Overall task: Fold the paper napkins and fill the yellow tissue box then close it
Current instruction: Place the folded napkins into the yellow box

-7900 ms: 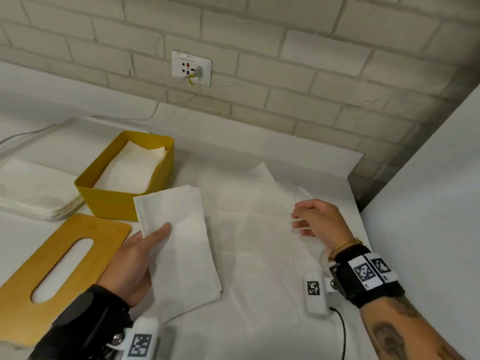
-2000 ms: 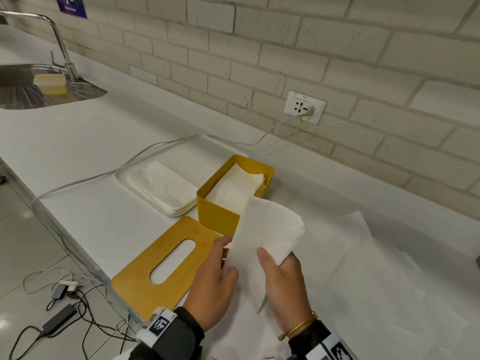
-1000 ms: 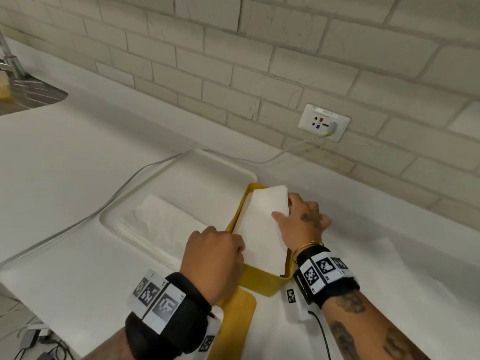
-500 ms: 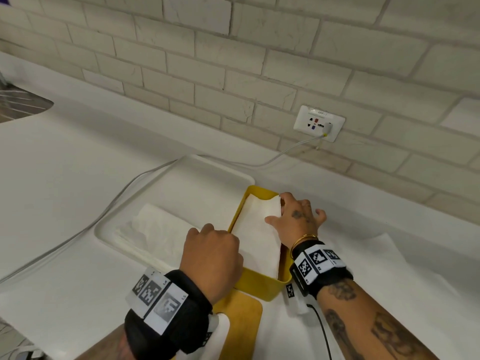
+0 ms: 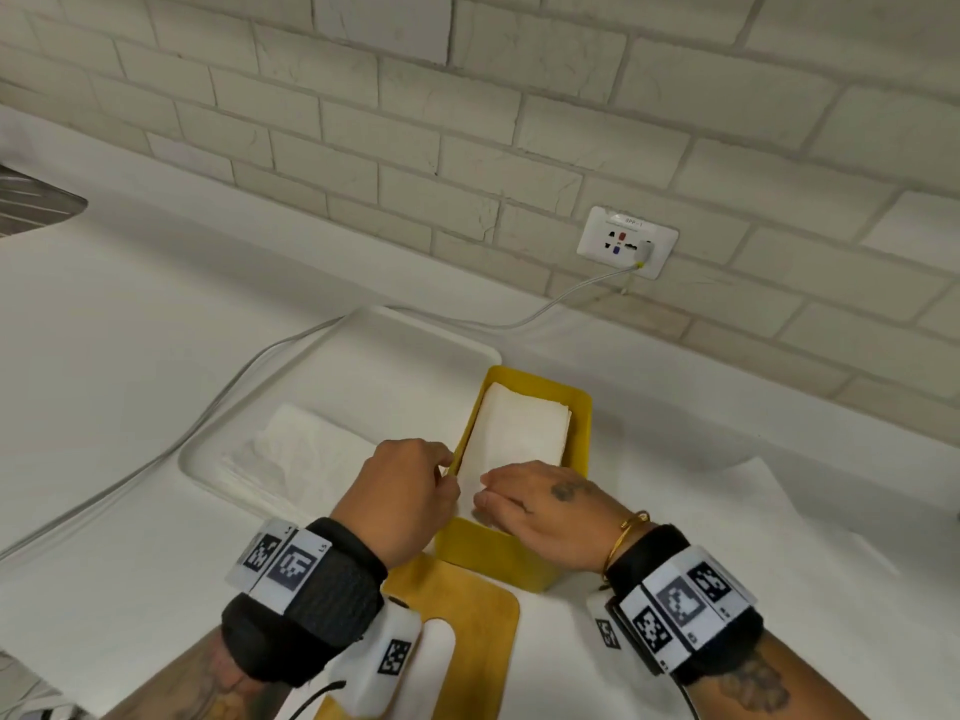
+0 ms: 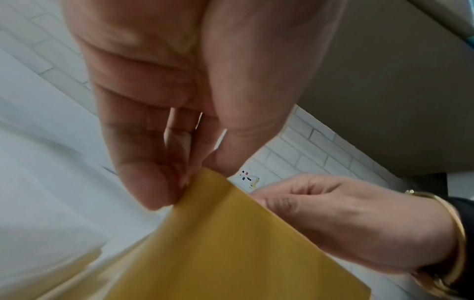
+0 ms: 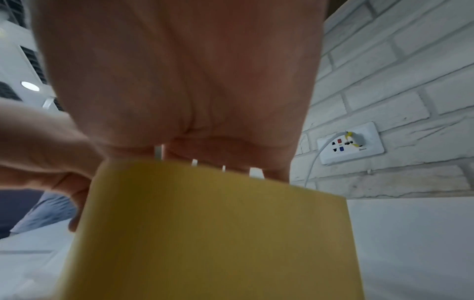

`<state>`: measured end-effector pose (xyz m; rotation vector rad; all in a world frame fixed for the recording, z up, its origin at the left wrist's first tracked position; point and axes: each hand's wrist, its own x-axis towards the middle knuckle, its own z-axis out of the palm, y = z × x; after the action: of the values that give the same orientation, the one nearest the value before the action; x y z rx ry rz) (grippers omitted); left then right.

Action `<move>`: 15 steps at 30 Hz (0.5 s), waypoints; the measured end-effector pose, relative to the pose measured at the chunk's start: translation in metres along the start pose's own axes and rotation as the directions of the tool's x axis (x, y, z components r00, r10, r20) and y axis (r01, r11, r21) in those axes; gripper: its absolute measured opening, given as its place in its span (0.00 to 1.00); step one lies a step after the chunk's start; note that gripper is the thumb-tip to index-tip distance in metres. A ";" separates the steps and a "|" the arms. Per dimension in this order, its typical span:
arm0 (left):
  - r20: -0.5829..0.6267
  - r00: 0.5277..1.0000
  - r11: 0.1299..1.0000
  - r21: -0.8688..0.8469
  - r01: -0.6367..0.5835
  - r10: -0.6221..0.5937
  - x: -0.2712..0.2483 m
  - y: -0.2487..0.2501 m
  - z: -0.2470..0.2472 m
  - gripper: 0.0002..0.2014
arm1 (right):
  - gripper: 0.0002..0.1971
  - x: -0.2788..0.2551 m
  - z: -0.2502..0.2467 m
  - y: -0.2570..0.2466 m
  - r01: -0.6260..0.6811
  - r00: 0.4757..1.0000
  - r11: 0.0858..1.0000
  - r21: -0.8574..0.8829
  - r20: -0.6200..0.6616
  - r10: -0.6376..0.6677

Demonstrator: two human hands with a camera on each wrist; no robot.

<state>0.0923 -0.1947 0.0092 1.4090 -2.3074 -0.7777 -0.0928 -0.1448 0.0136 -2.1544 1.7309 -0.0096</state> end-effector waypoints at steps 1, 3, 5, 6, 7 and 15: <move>-0.003 1.000 1.000 0.001 -0.009 0.009 0.000 0.001 0.001 0.15 | 0.27 0.000 0.002 0.000 -0.027 1.000 1.000 -0.011 0.011 0.027; -0.008 1.000 1.000 0.005 -0.017 0.017 0.001 0.002 0.003 0.15 | 0.26 -0.001 0.001 0.000 -0.047 0.999 0.999 0.009 0.029 0.046; -0.012 1.000 1.000 -0.004 -0.016 0.016 0.000 0.002 0.004 0.15 | 0.25 -0.002 -0.003 0.001 -0.039 0.999 0.995 0.089 0.026 0.037; -0.019 1.000 1.000 -0.010 -0.018 0.017 0.000 0.002 0.004 0.14 | 0.25 -0.003 -0.007 0.002 -0.039 0.999 0.992 0.124 -0.003 0.040; -0.026 0.999 1.000 -0.014 -0.019 0.019 -0.001 0.002 0.003 0.14 | 0.25 -0.003 -0.011 0.002 -0.040 0.998 0.990 0.135 -0.043 0.046; 0.017 1.000 1.000 0.020 -0.016 0.015 -0.001 0.010 0.002 0.12 | 0.22 -0.001 -0.006 -0.001 -0.221 0.970 0.970 -0.107 0.082 0.230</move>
<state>0.0846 -0.1895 0.0132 1.3965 -2.3423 -0.7663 -0.0933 -0.1458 0.0199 -1.9751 1.9459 0.2366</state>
